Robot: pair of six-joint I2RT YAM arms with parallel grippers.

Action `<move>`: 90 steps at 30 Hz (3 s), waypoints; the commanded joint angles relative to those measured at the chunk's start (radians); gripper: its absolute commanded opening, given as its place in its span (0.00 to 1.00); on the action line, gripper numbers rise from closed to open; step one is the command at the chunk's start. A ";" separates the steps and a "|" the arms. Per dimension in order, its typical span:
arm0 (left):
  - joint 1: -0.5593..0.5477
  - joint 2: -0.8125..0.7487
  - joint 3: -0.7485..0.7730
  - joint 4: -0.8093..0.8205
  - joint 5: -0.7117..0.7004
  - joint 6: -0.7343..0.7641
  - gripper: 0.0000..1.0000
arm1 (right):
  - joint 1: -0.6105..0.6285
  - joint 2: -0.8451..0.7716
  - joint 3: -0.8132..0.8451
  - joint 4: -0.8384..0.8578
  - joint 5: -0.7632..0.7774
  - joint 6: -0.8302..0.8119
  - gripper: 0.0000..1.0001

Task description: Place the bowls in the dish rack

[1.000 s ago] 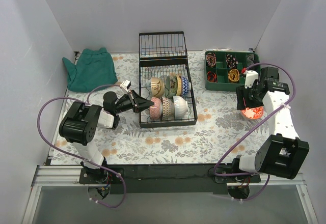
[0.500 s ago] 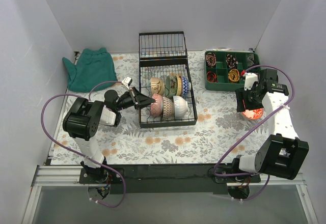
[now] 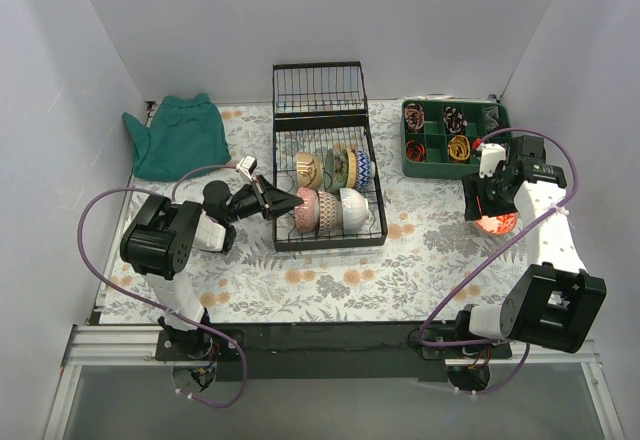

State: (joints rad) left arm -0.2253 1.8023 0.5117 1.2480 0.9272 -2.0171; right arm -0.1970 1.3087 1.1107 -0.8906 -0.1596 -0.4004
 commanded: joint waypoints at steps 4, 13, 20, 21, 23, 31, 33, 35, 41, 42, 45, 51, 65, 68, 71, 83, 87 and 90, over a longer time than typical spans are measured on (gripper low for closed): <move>0.003 -0.049 -0.058 -0.134 -0.013 -0.233 0.00 | -0.002 -0.028 -0.029 0.012 -0.008 -0.008 0.65; 0.004 -0.083 -0.061 -0.306 -0.067 -0.196 0.00 | -0.004 -0.011 -0.006 0.012 -0.009 -0.006 0.65; 0.007 -0.165 -0.052 -0.444 -0.091 -0.115 0.31 | -0.002 -0.016 -0.006 0.012 -0.009 -0.014 0.65; 0.007 -0.175 -0.047 -0.479 -0.096 -0.091 0.32 | -0.004 -0.019 -0.008 0.013 -0.009 -0.014 0.65; 0.009 -0.198 -0.039 -0.496 -0.100 -0.080 0.39 | -0.004 -0.026 -0.017 0.024 -0.011 -0.011 0.65; 0.070 -0.251 0.099 -0.649 -0.045 0.047 0.59 | -0.004 -0.055 -0.034 0.064 0.015 -0.006 0.64; 0.096 -0.256 0.154 -0.752 -0.021 0.089 0.59 | -0.004 -0.058 -0.040 0.071 0.009 -0.005 0.64; 0.112 -0.262 0.198 -0.827 -0.001 0.161 0.60 | -0.004 -0.063 -0.043 0.074 0.000 -0.003 0.64; 0.150 -0.314 0.278 -1.187 0.035 0.383 0.61 | -0.004 -0.055 -0.026 0.079 0.012 -0.023 0.64; 0.165 -0.323 0.316 -1.241 0.027 0.433 0.61 | -0.005 -0.049 -0.023 0.079 0.018 -0.029 0.64; 0.190 -0.362 0.395 -1.476 -0.013 0.657 0.61 | -0.024 -0.011 -0.012 0.078 0.023 -0.023 0.64; 0.193 -0.431 0.626 -1.745 -0.229 1.049 0.61 | -0.032 0.121 0.049 0.030 -0.075 -0.141 0.62; 0.216 -0.554 0.640 -1.785 -0.349 1.152 0.61 | -0.015 0.302 0.026 0.120 0.049 -0.198 0.48; 0.224 -0.554 0.651 -1.794 -0.353 1.152 0.61 | 0.008 0.299 0.000 0.137 0.089 -0.216 0.39; 0.224 -0.555 0.657 -1.799 -0.346 1.153 0.61 | 0.031 0.261 -0.025 0.140 0.109 -0.227 0.23; 0.257 -0.569 0.640 -1.803 -0.327 1.175 0.60 | 0.423 -0.216 -0.271 0.016 0.091 -0.405 0.01; 0.257 -0.577 0.622 -1.802 -0.312 1.179 0.60 | 0.576 -0.386 -0.327 -0.027 0.095 -0.480 0.01; 0.257 -0.593 0.607 -1.805 -0.307 1.196 0.60 | 0.669 -0.458 -0.330 -0.062 0.037 -0.578 0.01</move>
State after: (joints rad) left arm 0.0292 1.2739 1.1393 -0.5476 0.5941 -0.8577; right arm 0.3817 0.9367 0.7826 -0.9024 -0.0769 -0.8238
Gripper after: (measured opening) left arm 0.600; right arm 0.043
